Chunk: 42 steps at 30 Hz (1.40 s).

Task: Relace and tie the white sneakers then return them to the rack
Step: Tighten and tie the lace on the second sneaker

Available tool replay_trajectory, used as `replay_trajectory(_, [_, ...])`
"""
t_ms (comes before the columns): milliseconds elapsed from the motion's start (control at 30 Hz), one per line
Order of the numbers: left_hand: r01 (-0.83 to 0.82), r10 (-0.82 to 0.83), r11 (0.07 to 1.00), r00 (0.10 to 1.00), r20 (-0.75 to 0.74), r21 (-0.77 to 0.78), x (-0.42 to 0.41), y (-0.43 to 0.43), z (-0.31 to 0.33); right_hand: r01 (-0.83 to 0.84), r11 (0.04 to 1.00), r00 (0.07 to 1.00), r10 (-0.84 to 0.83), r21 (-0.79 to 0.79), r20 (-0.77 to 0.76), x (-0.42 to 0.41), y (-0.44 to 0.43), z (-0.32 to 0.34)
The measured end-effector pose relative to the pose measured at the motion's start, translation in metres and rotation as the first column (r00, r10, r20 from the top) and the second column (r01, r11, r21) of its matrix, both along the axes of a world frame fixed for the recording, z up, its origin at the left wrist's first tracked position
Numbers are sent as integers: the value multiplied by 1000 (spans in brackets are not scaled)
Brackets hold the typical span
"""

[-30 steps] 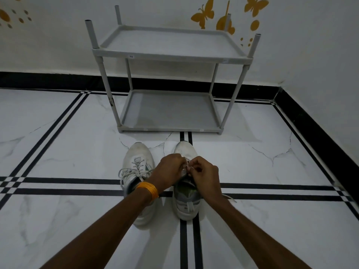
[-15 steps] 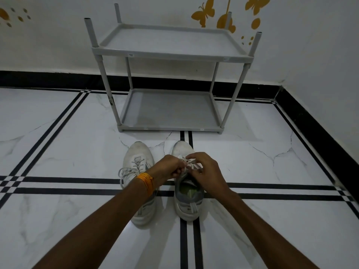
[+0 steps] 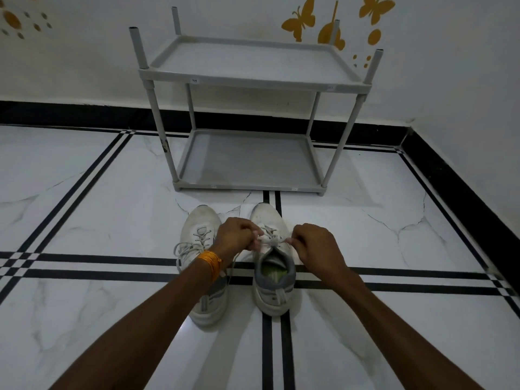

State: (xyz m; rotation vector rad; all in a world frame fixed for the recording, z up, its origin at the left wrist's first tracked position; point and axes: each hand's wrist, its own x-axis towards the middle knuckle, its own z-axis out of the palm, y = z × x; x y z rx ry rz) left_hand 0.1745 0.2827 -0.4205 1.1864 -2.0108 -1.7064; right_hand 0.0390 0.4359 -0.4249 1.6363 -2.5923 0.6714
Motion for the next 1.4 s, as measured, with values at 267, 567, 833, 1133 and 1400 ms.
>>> replay_trajectory(267, [108, -36, 868, 987, 155, -485, 10, 4, -24, 121, 991, 983, -127, 56, 134, 2, 20, -26])
replay_trajectory(567, [316, -226, 684, 949, 220, -658, 21, 2, -31, 387, 920, 767, -286, -59, 574, 8, 13, -33])
replay_trajectory(833, [134, 64, 728, 963, 262, -672, 9, 9, -28, 219, 972, 966, -228, 84, 119, 18, 12, -31])
replay_trajectory(1133, [363, 78, 514, 883, 464, -777, 3, 0, -34, 275, 936, 959, -284, 219, 9, 23, 18, -35])
replay_trajectory(1400, [264, 115, 595, 906, 406, -759, 5, -5, -37, 283, 902, 956, -237, 327, -172, 17, 24, -34])
